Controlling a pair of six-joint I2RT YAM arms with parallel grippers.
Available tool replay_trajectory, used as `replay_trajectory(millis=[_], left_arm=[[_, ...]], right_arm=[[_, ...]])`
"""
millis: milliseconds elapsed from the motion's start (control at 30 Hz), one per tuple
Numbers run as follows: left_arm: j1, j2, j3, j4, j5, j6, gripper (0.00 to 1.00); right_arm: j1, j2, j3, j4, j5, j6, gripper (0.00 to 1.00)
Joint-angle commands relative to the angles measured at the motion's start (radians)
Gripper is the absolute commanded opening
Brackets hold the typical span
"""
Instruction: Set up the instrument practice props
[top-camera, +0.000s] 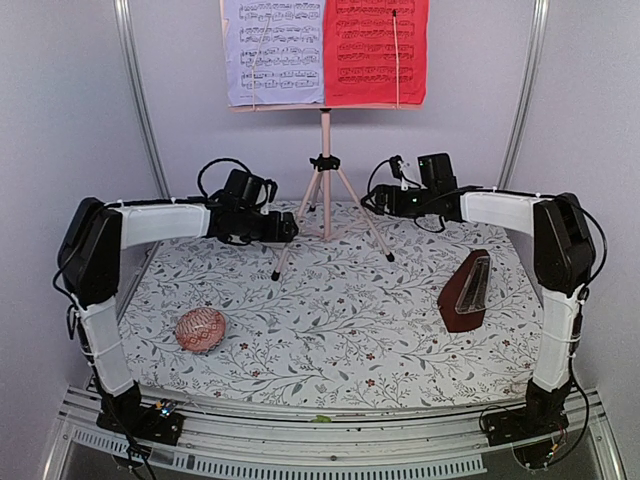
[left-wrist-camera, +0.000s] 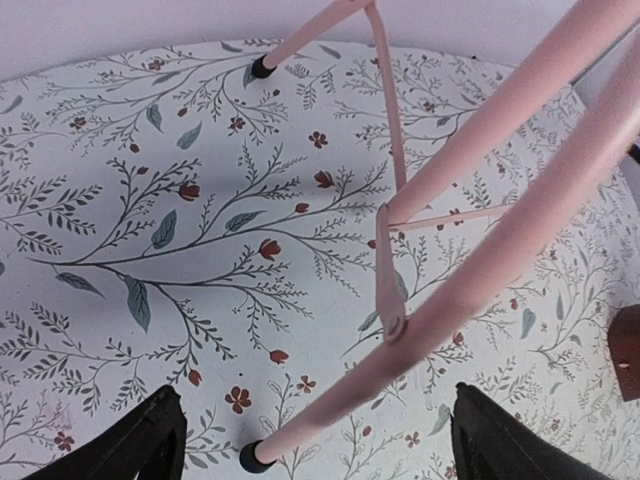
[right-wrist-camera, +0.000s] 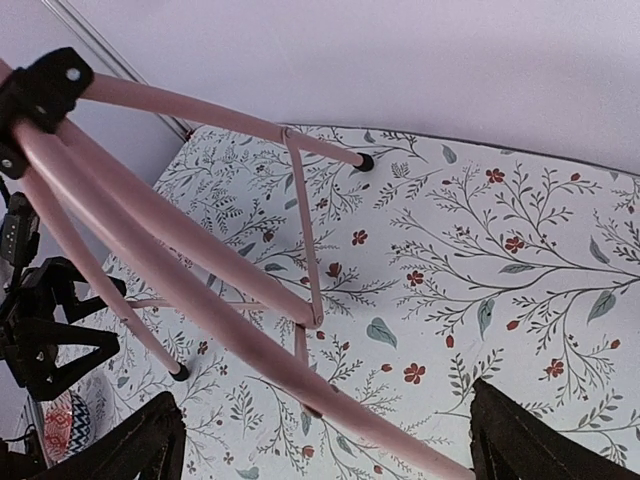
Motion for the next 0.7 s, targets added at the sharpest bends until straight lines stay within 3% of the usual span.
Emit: replay_trajectory(millis=[0, 367, 667], left_arm=[[-0.022, -0.133, -0.107, 0.046, 0.013, -0.037, 0.92], [-0.123, -0.381, -0.319, 0.069, -0.005, -0.06, 0.92], [-0.261, -0.478, -0.38, 0.076, -0.033, -0.069, 0.92]], right_arm=[[0.025, -0.132, -0.078, 0.022, 0.053, 0.003, 0.99], [0.071, -0.523, -0.412, 0.01, 0.284, 0.025, 0.99], [0.073, -0.854, -0.616, -0.17, 0.498, 0.074, 0.99]])
